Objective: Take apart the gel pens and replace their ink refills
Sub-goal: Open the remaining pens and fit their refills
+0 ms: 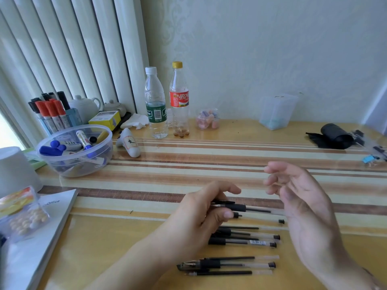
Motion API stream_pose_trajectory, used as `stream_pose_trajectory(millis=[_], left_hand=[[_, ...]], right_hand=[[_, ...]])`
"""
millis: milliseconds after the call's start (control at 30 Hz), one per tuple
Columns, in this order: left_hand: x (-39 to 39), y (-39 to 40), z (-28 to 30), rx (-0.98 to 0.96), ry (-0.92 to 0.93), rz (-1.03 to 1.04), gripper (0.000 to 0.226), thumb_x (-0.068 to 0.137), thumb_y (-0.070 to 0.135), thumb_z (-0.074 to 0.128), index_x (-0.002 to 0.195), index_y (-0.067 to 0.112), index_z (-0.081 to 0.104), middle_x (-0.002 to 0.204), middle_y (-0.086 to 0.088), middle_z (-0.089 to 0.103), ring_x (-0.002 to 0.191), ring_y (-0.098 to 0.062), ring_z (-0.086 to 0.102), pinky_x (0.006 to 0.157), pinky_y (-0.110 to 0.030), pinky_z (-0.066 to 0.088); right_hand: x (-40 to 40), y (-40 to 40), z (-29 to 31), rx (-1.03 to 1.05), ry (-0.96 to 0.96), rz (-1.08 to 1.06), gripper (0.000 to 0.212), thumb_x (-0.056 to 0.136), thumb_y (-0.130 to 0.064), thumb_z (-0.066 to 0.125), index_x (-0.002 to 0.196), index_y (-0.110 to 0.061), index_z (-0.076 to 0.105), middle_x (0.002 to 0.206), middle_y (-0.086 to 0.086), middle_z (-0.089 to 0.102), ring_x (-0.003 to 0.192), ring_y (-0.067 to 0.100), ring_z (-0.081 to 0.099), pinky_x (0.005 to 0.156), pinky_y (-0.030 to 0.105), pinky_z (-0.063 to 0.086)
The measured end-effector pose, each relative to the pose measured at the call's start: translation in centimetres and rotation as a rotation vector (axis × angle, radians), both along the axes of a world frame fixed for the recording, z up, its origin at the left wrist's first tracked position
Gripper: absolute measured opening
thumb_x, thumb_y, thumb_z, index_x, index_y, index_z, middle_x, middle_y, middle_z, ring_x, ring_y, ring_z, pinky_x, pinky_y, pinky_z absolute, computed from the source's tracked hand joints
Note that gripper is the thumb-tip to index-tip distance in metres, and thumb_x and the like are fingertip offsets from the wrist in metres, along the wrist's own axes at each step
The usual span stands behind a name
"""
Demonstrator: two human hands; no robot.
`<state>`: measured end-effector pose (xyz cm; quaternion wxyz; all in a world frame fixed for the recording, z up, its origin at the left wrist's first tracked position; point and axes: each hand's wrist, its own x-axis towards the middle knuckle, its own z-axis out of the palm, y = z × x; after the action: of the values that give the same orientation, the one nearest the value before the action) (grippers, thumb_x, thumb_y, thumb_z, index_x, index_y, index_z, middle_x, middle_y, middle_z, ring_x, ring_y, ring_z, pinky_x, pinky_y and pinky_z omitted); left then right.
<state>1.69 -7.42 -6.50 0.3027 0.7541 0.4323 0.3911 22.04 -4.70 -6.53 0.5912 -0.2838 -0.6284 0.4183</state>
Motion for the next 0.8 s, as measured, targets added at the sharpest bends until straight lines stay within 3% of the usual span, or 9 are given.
stream_pose_trajectory(millis=[67,233,400,533,667,733,800], left_hand=[[0.1,0.0,0.1,0.033,0.039,0.005,0.024,0.098,0.015,0.053,0.117,0.029,0.053,0.076,0.02,0.055,0.061,0.001,0.048,0.062,-0.008,0.034],[0.5,-0.3,0.3,0.112,0.048,-0.011,0.018,0.096,0.009,0.054,0.11,0.021,0.058,0.091,0.024,0.061,0.082,0.006,0.057,0.073,-0.004,0.037],[0.3,0.3,0.0,0.091,-0.005,0.023,0.014,0.096,0.013,0.056,0.105,0.023,0.06,0.088,0.019,0.063,0.076,-0.005,0.059,0.07,-0.014,0.044],[-0.5,0.7,0.0,0.08,-0.087,0.124,0.01,0.091,0.02,0.064,0.098,0.026,0.06,0.077,0.023,0.062,0.063,-0.002,0.055,0.061,-0.012,0.042],[-1.2,1.1,0.1,0.009,-0.302,0.152,0.009,0.086,0.029,0.07,0.091,0.025,0.063,0.072,0.001,0.065,0.058,-0.011,0.054,0.06,-0.028,0.049],[-1.4,1.3,0.3,0.009,-0.356,0.18,0.002,0.089,0.02,0.065,0.09,0.019,0.066,0.074,-0.006,0.07,0.057,-0.013,0.059,0.059,-0.023,0.05],[-1.5,1.6,0.2,0.017,-0.361,0.216,0.009,0.091,0.009,0.061,0.089,0.015,0.068,0.072,-0.005,0.071,0.056,-0.013,0.062,0.057,-0.02,0.048]], right_hand=[[-0.1,0.0,-0.1,0.028,-0.023,0.016,0.038,0.078,-0.035,0.056,0.112,-0.019,0.063,0.105,0.012,0.061,0.099,0.023,0.055,0.087,0.037,0.044],[0.2,0.6,-0.4,0.083,-0.132,0.01,0.04,0.08,-0.034,0.055,0.111,-0.008,0.062,0.104,0.008,0.064,0.101,0.028,0.056,0.088,0.027,0.045],[0.2,0.9,-0.2,0.107,-0.31,0.005,0.033,0.083,-0.035,0.057,0.105,-0.012,0.066,0.096,0.002,0.067,0.097,0.023,0.061,0.084,0.033,0.049],[0.5,1.3,-0.2,0.181,-0.563,-0.081,0.022,0.083,-0.042,0.059,0.092,-0.025,0.071,0.087,-0.012,0.072,0.088,0.01,0.068,0.074,0.023,0.054],[1.2,1.2,0.3,0.133,-0.513,-0.132,0.013,0.085,-0.038,0.064,0.089,-0.029,0.073,0.09,-0.021,0.074,0.086,-0.001,0.069,0.072,0.007,0.051],[1.6,1.4,0.7,0.129,-0.504,-0.174,0.014,0.079,-0.033,0.064,0.087,-0.028,0.074,0.09,-0.023,0.073,0.086,-0.003,0.068,0.072,0.004,0.049],[1.7,1.5,0.9,0.126,-0.517,-0.184,0.013,0.077,-0.032,0.065,0.087,-0.029,0.073,0.091,-0.024,0.073,0.086,-0.006,0.068,0.071,0.003,0.048]])
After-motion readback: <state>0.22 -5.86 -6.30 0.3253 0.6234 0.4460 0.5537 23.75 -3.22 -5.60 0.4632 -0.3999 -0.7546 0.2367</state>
